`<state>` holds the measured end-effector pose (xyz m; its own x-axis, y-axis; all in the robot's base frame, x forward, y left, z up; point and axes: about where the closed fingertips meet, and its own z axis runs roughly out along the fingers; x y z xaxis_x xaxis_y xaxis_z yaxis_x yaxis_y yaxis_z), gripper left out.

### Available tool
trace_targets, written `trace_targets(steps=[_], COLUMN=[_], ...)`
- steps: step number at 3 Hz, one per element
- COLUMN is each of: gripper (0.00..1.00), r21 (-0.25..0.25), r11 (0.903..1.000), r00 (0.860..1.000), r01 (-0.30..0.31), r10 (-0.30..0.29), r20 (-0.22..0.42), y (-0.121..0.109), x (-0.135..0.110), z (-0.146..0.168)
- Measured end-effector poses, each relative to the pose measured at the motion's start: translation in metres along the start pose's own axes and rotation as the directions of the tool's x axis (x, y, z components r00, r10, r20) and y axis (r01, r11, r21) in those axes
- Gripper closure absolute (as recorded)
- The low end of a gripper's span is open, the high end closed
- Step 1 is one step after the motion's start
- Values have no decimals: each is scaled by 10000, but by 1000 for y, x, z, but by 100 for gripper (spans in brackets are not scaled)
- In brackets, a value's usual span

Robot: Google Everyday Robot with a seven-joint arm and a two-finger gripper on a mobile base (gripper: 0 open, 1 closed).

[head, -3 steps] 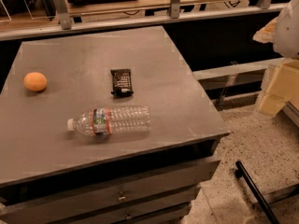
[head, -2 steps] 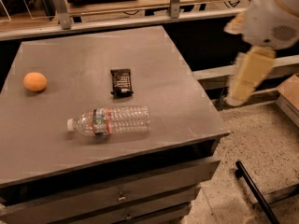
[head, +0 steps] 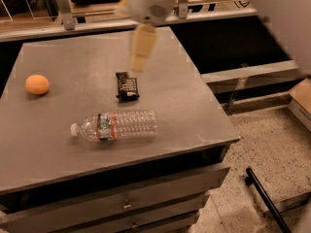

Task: Pick orange

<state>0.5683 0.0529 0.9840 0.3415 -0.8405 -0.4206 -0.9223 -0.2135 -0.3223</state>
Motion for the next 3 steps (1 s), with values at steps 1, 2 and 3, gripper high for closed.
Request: trace_targets(steps=[1, 2, 3], gripper=[0, 0, 0], r21=[-232, -231, -62], r11=[9963, 9963, 9966], r00=[9951, 9951, 9914], r01=[831, 832, 826], r10=[-818, -818, -816], r20=[551, 552, 1019], y=[-16, -16, -22], x=[-50, -50, -53], z=[27, 27, 32])
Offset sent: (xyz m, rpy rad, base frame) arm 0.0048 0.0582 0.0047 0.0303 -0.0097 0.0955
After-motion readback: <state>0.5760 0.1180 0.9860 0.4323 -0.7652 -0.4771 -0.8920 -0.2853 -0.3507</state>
